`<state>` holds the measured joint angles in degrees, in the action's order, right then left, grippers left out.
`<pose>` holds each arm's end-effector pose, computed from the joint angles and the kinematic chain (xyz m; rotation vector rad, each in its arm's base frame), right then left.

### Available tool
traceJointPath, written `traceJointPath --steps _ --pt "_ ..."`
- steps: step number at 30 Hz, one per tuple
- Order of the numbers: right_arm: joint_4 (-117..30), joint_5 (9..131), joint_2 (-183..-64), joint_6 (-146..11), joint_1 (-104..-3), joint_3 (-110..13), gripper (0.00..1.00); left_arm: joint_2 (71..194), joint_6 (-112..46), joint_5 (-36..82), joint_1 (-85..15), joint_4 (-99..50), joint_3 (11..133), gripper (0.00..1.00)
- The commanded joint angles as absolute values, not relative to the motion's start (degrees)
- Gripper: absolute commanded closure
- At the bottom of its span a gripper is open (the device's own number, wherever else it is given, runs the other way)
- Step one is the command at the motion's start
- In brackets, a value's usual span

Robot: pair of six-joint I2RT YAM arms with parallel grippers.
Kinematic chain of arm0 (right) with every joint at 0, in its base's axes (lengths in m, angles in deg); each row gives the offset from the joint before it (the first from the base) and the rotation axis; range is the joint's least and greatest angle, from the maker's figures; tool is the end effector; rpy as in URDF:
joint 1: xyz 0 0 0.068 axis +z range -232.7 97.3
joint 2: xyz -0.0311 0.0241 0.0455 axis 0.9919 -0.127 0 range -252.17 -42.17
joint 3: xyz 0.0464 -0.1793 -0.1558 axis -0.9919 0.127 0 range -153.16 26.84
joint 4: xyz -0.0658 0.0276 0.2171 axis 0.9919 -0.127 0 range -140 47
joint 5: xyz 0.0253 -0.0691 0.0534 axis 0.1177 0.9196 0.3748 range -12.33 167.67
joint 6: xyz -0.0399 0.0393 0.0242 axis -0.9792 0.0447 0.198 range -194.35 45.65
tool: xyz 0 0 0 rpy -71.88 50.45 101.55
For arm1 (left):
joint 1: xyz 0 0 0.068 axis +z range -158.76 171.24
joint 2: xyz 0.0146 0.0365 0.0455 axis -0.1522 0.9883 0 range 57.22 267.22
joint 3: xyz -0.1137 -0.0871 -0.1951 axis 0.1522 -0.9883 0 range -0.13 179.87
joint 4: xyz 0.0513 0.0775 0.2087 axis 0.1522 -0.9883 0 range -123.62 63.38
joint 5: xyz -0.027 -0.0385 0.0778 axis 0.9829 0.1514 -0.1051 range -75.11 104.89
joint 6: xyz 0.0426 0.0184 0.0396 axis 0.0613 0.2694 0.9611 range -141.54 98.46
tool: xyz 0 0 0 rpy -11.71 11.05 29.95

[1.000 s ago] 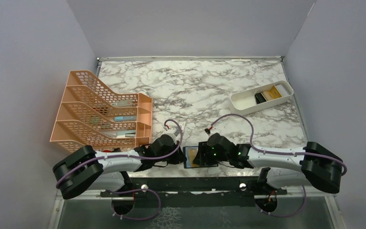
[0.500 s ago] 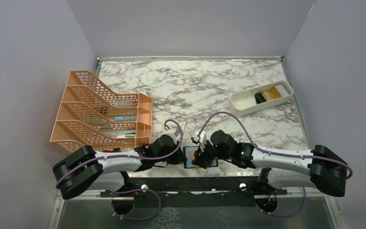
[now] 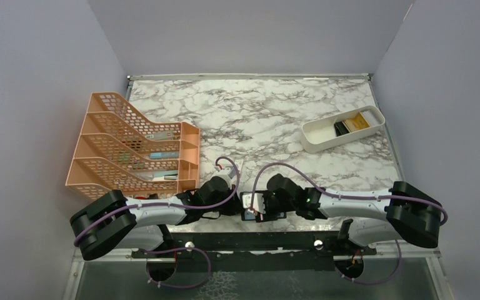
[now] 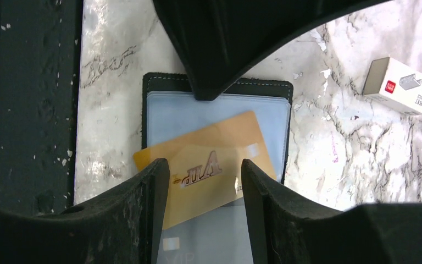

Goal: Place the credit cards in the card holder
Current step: Insert the credit card into the card holder.

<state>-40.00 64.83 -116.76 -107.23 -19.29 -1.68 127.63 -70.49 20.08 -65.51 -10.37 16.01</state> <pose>0.0954 0.2133 0.1471 -1.8315 1.4862 0.5251 0.1101 -0.1756 0.1236 0.2225 2.4587 -1.0264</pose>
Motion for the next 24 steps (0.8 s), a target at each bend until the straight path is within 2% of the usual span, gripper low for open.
traceJointPath --steps 1,15,24 --pt "-41.0 63.7 -115.5 -114.2 -18.9 -0.3 0.44 128.3 -70.9 21.7 -65.8 -9.6 15.2 1.00" --pt "-43.6 59.4 -115.1 -119.1 -16.1 0.2 0.44 128.8 -70.1 22.2 -65.8 -8.9 14.8 1.00" --pt "-42.0 65.8 -116.6 -119.0 -14.5 0.9 0.44 129.3 -69.9 22.3 -65.8 -8.6 14.9 1.00"
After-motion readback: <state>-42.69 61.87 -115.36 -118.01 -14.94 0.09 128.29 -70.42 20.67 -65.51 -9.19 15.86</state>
